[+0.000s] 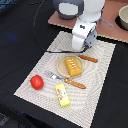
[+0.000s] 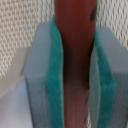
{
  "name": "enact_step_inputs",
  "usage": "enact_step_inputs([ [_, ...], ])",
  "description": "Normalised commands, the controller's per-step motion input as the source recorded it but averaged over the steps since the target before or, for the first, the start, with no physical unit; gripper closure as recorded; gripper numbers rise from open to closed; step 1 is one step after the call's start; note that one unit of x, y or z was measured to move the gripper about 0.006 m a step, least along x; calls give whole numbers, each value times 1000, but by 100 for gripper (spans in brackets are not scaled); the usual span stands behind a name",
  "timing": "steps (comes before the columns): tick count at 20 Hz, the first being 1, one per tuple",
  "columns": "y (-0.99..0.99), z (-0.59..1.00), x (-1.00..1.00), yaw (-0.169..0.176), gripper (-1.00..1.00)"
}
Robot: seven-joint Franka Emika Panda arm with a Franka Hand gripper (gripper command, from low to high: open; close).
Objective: Interact with the objects in diverse but meaningful ways.
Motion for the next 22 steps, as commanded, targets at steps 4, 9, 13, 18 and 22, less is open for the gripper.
enact_step_inputs([
  [4, -36, 1000, -561, 9, 100],
  [9, -98, 1000, -740, 0, 100],
  [13, -147, 1000, -657, 0, 100],
  [18, -257, 762, -711, 0, 100],
  [22, -351, 145, -805, 0, 100],
])
